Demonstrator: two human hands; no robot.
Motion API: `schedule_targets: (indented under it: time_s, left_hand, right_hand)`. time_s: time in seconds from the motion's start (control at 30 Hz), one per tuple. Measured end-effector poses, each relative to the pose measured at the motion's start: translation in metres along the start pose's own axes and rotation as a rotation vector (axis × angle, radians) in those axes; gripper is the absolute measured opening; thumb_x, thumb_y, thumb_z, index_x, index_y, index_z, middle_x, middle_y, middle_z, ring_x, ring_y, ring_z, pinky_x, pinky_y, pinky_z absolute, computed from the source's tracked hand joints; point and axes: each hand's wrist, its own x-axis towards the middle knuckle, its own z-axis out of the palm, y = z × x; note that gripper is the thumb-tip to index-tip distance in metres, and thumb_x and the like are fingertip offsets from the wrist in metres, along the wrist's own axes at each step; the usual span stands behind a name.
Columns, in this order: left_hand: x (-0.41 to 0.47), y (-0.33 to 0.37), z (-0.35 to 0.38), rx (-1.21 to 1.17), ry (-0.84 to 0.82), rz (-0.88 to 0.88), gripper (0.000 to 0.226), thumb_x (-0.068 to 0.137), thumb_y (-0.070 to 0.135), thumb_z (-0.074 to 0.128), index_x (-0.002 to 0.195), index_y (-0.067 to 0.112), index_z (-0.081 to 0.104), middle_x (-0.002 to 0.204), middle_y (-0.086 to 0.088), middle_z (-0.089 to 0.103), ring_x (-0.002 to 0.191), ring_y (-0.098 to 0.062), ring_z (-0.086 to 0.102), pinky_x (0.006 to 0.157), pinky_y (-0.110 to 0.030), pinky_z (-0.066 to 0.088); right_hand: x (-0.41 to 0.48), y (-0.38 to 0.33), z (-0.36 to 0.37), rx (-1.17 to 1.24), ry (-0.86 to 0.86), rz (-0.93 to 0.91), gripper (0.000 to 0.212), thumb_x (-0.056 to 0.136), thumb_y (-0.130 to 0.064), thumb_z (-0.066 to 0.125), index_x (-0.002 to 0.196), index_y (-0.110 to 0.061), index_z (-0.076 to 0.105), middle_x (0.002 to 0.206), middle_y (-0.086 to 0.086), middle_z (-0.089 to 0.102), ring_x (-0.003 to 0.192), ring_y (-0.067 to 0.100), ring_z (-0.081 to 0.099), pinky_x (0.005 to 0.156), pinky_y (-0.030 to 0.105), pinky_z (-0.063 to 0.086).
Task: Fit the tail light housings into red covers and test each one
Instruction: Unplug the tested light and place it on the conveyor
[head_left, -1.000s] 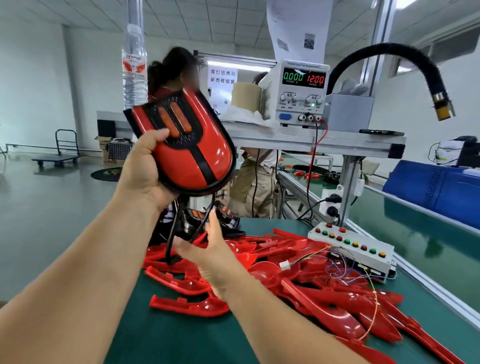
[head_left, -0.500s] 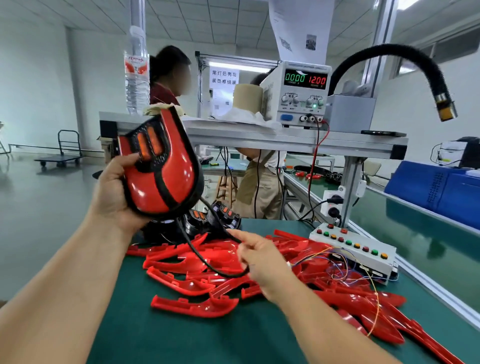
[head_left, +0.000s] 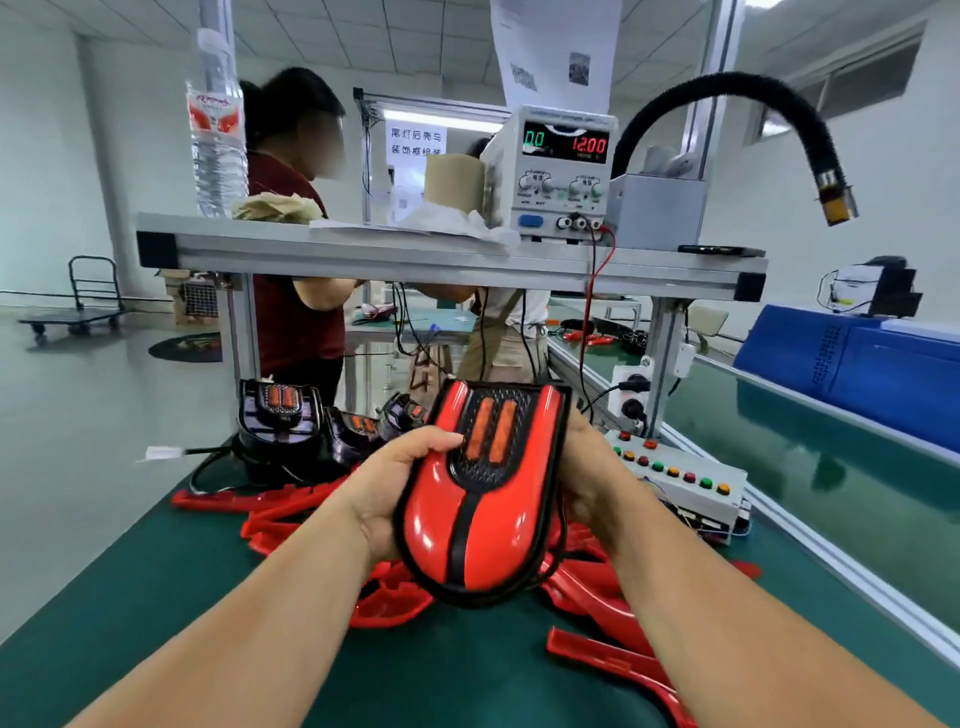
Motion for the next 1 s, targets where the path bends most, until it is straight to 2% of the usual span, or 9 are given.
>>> schedule_targets:
  time_s: [0.1,0.27,0.33,0.4,0.47,0.57,0.73,0.93,1.0]
  left_hand:
    - [0.011,-0.011,0.018,-0.008,-0.031,-0.037,0.034,0.065,0.026,0.065,0.087,0.005,0.080,0.095,-0.018,0.075,0.079,-0.030,0.073,0.069,-0.037,0.060]
    - [0.030,-0.022,0.046,-0.010,-0.071,-0.091,0.038,0.060,0.026,0.069,0.090,0.006,0.079,0.101,-0.018,0.074,0.082,-0.031,0.073,0.078,-0.040,0.057]
    - [0.041,-0.026,0.059,-0.019,-0.066,-0.113,0.034,0.064,0.024,0.067,0.089,0.006,0.080,0.103,-0.019,0.073,0.081,-0.032,0.073,0.074,-0.040,0.058]
    - [0.047,-0.028,0.069,-0.032,-0.026,-0.110,0.029,0.068,0.023,0.064,0.084,0.005,0.080,0.100,-0.020,0.074,0.077,-0.033,0.073,0.068,-0.040,0.059]
    - [0.066,-0.031,0.100,-0.028,-0.029,-0.147,0.025,0.075,0.021,0.060,0.073,0.006,0.080,0.090,-0.020,0.075,0.068,-0.032,0.073,0.057,-0.038,0.059]
    - [0.088,-0.039,0.140,0.003,-0.037,-0.201,0.037,0.087,0.022,0.054,0.066,0.005,0.079,0.082,-0.019,0.075,0.062,-0.030,0.072,0.050,-0.035,0.058]
    - [0.122,-0.051,0.224,0.084,-0.179,-0.285,0.042,0.090,0.024,0.054,0.060,0.006,0.077,0.082,-0.017,0.075,0.063,-0.028,0.073,0.059,-0.033,0.057]
    - [0.161,-0.072,0.303,0.062,-0.215,-0.322,0.046,0.097,0.043,0.052,0.104,0.002,0.073,0.098,-0.021,0.074,0.082,-0.032,0.072,0.072,-0.043,0.055]
    - [0.173,-0.088,0.318,0.051,-0.223,-0.335,0.050,0.099,0.044,0.047,0.105,0.001,0.073,0.101,-0.021,0.073,0.088,-0.031,0.071,0.075,-0.041,0.055]
  right_hand:
    - [0.000,0.002,-0.011,0.248,0.150,0.085,0.050,0.094,-0.005,0.050,0.048,-0.012,0.068,0.053,0.004,0.064,0.043,0.015,0.062,0.042,0.023,0.052]
    - [-0.014,-0.007,-0.043,0.218,0.390,0.148,0.032,0.090,-0.011,0.061,0.059,-0.007,0.067,0.049,0.006,0.064,0.039,0.016,0.061,0.039,0.023,0.050]
    - [-0.022,-0.013,-0.063,0.222,0.393,0.210,0.034,0.093,-0.031,0.062,0.079,-0.003,0.074,0.074,0.014,0.073,0.062,0.024,0.070,0.060,0.036,0.061]
    - [-0.036,-0.015,-0.076,0.269,0.380,0.257,0.051,0.095,-0.051,0.051,0.108,-0.004,0.070,0.105,0.021,0.070,0.091,0.033,0.067,0.089,0.050,0.054]
    - [-0.052,-0.019,-0.108,0.293,0.392,0.222,0.056,0.096,-0.055,0.044,0.110,-0.007,0.070,0.110,0.021,0.070,0.097,0.036,0.066,0.091,0.053,0.052]
    - [-0.078,-0.024,-0.132,0.298,0.398,0.154,0.047,0.098,-0.046,0.046,0.112,-0.009,0.070,0.110,0.022,0.071,0.103,0.041,0.067,0.093,0.061,0.050]
    - [-0.095,-0.050,-0.189,0.125,0.639,-0.008,0.026,0.101,-0.018,0.047,0.114,-0.004,0.066,0.102,0.013,0.074,0.097,0.029,0.070,0.096,0.049,0.051]
    - [-0.100,-0.059,-0.259,0.348,0.861,0.072,0.036,0.104,-0.018,0.041,0.104,0.007,0.067,0.096,0.026,0.072,0.087,0.038,0.069,0.077,0.049,0.055]
    - [-0.095,-0.059,-0.278,0.404,0.907,0.089,0.036,0.103,-0.017,0.041,0.106,0.007,0.068,0.100,0.028,0.071,0.092,0.041,0.068,0.083,0.053,0.054]
